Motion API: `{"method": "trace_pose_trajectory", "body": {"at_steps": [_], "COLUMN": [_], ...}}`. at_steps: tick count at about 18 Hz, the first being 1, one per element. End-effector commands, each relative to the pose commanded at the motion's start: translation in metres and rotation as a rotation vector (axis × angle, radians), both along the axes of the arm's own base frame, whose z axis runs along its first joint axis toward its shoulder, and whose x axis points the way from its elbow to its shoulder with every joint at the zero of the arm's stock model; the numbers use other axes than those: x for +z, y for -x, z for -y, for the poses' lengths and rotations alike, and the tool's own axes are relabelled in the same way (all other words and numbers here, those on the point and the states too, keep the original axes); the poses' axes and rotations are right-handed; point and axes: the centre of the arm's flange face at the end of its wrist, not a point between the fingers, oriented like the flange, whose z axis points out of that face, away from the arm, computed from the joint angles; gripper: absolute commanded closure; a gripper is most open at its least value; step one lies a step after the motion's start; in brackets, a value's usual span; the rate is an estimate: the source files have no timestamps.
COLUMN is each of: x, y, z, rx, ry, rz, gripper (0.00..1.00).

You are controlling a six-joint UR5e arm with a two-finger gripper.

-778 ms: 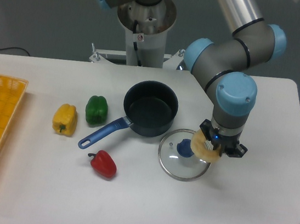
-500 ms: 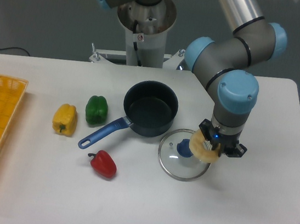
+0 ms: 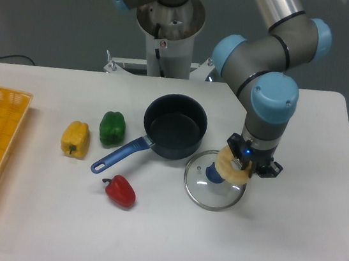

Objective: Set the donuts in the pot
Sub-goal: 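Lift the held tan donut up from above the glass lid, then carry the donut with the gripper over to the dark saucepan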

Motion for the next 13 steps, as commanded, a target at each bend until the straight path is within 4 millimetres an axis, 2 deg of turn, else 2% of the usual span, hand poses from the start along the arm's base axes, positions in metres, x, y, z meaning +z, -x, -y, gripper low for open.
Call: {"method": "trace_pose_trajectory", "body": {"at_steps": [4, 6, 8, 13], "x": [-0.006, -0.004, 0.004, -0.011], "y": [-0.018, -0.024, -0.040, -0.074], "z": [-0.007, -0.009, -0.013, -0.019], "rx": [0.001, 0.004, -0.014, -0.058], "ry": [0.005, 0.009, 0.024, 0.083], "rz": [0.029, 0.039, 0.063, 0.115], "gripper": [0.72, 0.72, 0.72, 0.72]}}
